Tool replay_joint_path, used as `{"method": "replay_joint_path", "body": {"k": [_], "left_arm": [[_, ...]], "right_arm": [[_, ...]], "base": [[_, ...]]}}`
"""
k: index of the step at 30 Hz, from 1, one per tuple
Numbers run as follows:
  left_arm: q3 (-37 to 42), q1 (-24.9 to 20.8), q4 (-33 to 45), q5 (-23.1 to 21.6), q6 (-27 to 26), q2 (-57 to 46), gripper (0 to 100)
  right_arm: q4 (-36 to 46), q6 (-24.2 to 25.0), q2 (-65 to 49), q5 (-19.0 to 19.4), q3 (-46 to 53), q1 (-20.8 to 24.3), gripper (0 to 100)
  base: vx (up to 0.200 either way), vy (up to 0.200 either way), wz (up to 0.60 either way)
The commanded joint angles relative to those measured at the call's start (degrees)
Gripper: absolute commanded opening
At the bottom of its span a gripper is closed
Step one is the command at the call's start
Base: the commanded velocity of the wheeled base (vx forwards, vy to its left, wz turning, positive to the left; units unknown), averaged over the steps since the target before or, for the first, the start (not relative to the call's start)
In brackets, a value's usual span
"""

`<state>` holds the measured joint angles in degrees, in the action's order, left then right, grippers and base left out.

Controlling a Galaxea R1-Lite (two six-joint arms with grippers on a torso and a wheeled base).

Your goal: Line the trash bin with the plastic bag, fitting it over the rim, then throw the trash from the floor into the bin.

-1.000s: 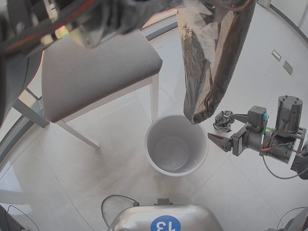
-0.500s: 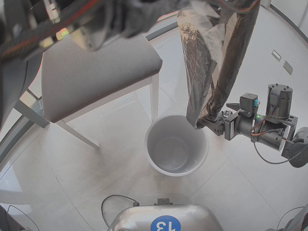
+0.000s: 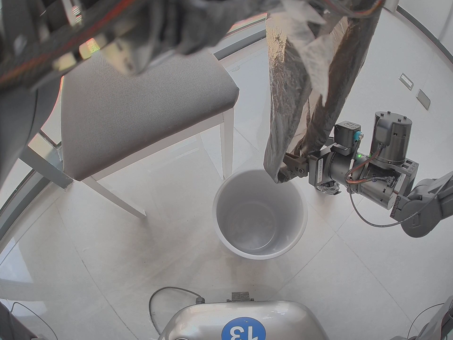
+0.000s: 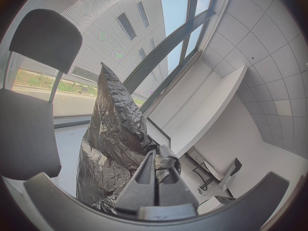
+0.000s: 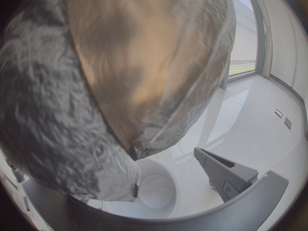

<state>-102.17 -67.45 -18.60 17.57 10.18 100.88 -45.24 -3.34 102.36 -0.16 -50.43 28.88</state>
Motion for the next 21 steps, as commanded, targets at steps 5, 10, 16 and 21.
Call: {"method": "replay_joint_path", "body": {"k": [5,10,16,21], "left_arm": [[0.0,0.0,-0.1,0.1,1.2,-0.3,0],[0.1,0.0,-0.1,0.1,1.6,-0.3,0],[4.0,0.5,0.5,0.3,2.4,-0.6,0],[11.8,1.1,2.3,0.4,2.0,-1.6,0]], "right_arm": [[-4.4,0.9,5.7,-2.0,-1.4,1.7,0],[-4.5,1.5,5.3,-2.4,-0.5,2.0,0],[-4.4,0.9,-2.3,-4.6,9.7,1.9,0],[-3.8,0.2,-12.5,-4.5,23.9,2.7,0]], "base": [[0.000,0.000,0.00],[0.000,0.000,0.00],[0.000,0.000,0.00],[0.000,0.000,0.00]]}}
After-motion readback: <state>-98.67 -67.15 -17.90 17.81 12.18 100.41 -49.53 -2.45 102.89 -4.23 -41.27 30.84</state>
